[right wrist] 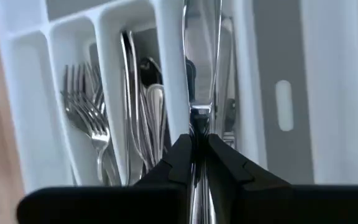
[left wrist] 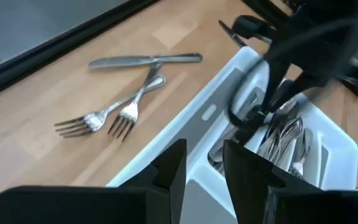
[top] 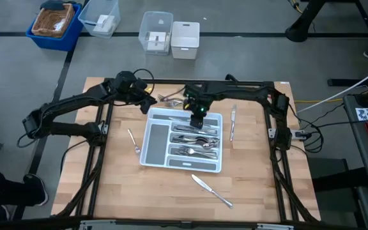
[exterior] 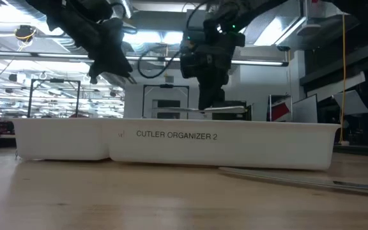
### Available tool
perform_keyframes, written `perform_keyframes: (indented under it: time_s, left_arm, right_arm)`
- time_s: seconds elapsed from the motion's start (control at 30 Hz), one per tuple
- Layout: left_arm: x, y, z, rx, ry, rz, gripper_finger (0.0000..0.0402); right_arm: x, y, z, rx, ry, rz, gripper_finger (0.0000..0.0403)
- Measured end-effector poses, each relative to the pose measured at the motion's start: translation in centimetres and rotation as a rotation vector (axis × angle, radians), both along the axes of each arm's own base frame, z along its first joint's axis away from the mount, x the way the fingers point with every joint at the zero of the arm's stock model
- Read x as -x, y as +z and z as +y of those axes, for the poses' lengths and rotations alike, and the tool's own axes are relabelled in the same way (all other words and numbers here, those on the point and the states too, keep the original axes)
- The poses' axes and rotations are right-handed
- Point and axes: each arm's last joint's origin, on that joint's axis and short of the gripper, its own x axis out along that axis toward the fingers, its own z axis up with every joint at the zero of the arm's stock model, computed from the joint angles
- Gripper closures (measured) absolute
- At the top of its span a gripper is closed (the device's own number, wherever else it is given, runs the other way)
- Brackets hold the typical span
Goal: Sort silverware
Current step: Put the knife into the organizer tray
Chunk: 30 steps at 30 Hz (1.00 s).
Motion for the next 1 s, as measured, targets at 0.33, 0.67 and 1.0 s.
perform_keyframes:
  time_s: [0.33, 0.67, 1.0]
  left_arm:
    - [0.0, 0.0, 0.0, -0.005, -0.005, 0.006, 0.0306]
    - [0.0, 0.0, 0.0, -0.006, -0.007, 0.007, 0.0306]
    - [0.0, -0.1, 0.0, -0.005, -0.007, 0.008, 0.0306]
  right_arm:
    - [-0.2, -0.5, 2.0, 0.159, 0.036, 0.099, 0.0366]
    - [1.3, -2.9, 2.5, 0.117, 0.074, 0.225, 0.0366]
    - [1.4, -5.0, 2.5, 0.129, 0.073, 0.189, 0.0364]
